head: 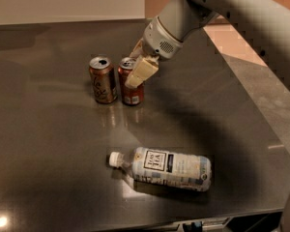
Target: Move coke can near orange can
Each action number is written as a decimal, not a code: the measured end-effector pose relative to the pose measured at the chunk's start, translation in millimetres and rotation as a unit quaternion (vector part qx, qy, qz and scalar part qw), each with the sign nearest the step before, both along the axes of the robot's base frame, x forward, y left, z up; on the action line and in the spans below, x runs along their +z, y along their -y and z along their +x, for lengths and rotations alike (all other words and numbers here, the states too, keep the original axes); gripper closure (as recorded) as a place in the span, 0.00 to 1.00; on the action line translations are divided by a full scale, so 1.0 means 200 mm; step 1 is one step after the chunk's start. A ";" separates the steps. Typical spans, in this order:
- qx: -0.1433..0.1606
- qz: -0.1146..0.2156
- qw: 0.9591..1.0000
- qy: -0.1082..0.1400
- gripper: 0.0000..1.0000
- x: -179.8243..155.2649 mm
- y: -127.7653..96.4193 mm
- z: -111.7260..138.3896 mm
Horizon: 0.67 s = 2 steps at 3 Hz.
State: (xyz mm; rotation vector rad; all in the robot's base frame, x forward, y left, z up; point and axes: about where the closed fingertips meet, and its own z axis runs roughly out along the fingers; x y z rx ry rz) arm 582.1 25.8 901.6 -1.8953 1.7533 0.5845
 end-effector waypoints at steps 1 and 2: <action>0.001 0.000 1.000 -0.001 0.00 0.00 -0.01 0.00; 0.001 0.000 1.000 -0.001 0.00 -0.01 -0.01 0.00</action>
Offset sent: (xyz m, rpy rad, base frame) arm -0.0001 0.0015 -0.0010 0.0001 0.0012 0.0022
